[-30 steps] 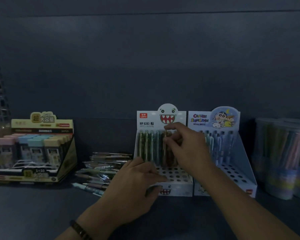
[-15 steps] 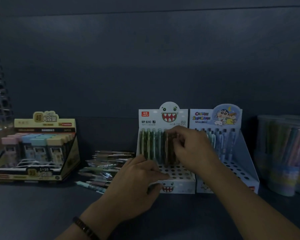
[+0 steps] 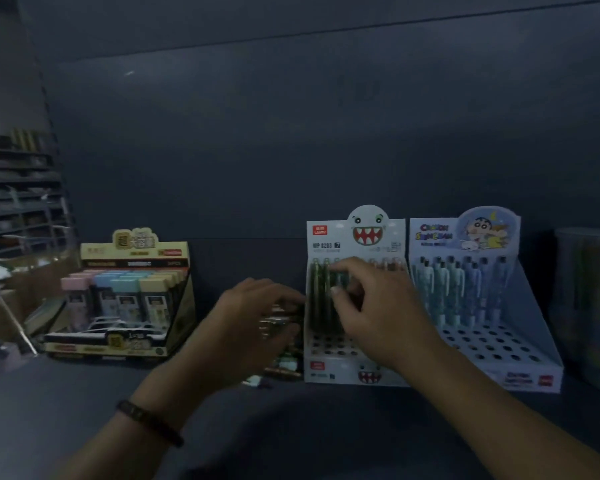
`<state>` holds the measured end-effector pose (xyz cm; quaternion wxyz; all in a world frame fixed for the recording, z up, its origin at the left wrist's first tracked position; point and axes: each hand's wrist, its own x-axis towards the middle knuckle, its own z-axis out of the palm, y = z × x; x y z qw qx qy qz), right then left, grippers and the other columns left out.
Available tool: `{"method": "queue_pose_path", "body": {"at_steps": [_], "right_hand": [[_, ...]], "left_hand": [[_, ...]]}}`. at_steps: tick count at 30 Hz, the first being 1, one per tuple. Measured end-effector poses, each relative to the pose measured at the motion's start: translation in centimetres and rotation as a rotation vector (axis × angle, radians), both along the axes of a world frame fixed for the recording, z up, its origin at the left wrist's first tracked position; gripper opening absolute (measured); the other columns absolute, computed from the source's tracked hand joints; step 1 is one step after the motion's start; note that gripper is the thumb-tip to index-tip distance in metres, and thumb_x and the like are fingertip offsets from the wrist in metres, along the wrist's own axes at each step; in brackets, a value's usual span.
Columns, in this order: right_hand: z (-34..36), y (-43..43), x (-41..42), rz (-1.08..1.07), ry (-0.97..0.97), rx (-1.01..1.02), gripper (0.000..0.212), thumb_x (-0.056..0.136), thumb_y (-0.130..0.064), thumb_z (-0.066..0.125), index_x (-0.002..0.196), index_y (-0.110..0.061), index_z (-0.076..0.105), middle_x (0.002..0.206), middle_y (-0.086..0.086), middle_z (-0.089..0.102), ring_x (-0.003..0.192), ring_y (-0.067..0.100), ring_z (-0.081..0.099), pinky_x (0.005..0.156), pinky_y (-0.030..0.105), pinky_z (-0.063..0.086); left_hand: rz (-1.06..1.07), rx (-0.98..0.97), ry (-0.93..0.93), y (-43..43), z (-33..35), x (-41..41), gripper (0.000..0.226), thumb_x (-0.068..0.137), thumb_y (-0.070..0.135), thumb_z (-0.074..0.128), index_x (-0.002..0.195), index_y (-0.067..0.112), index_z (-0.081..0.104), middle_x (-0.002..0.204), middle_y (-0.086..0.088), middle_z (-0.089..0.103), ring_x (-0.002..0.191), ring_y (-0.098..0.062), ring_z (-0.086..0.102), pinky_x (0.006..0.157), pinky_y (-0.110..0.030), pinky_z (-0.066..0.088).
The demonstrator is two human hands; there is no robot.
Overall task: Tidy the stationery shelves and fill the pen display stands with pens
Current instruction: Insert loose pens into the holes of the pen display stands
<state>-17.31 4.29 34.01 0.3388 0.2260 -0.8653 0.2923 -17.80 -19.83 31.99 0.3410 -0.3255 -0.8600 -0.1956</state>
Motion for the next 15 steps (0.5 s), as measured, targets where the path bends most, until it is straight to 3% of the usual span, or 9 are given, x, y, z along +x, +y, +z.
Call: {"method": "queue_pose_path", "body": {"at_steps": [3, 6, 10, 15], "right_hand": [[-0.4, -1.7, 0.6, 0.064, -0.042, 0.057, 0.025, 0.102, -0.039, 0.058, 0.127, -0.037, 0.063, 0.07, -0.014, 0.059, 0.065, 0.002, 0.057, 0.066, 0.034, 0.054], [-1.3, -2.4, 0.9, 0.093, -0.075, 0.117, 0.026, 0.101, -0.041, 0.058, 0.125, -0.035, 0.066, 0.072, -0.021, 0.057, 0.069, 0.001, 0.058, 0.069, 0.037, 0.057], [-2.0, -2.3, 1.0, 0.089, -0.101, 0.157, 0.024, 0.101, -0.043, 0.058, 0.121, -0.036, 0.068, 0.073, -0.022, 0.061, 0.07, 0.001, 0.061, 0.069, 0.039, 0.058], [-2.3, -2.8, 1.2, 0.118, -0.089, 0.16, 0.025, 0.101, -0.037, 0.062, 0.125, -0.036, 0.067, 0.071, -0.024, 0.058, 0.07, -0.001, 0.059, 0.071, 0.035, 0.057]], "left_hand": [[0.076, 0.017, -0.016, -4.3, -1.4, -0.7, 0.042, 0.082, 0.016, 0.083, 0.117, 0.036, 0.072, 0.107, 0.024, 0.066, 0.098, -0.002, 0.062, 0.082, -0.031, 0.055], [0.122, 0.123, -0.023, -6.1, -3.8, -1.2, 0.048, 0.075, 0.003, 0.077, 0.108, 0.039, 0.073, 0.107, 0.023, 0.063, 0.098, -0.009, 0.064, 0.077, -0.04, 0.057], [0.15, 0.127, 0.031, -5.3, -4.1, -1.1, 0.033, 0.083, 0.018, 0.076, 0.11, 0.037, 0.074, 0.106, 0.021, 0.057, 0.098, -0.016, 0.057, 0.082, -0.036, 0.052], [0.196, 0.012, 0.008, -4.7, -4.6, -1.0, 0.034, 0.09, 0.029, 0.071, 0.123, 0.035, 0.074, 0.112, 0.02, 0.057, 0.1, -0.016, 0.051, 0.084, -0.035, 0.053]]}}
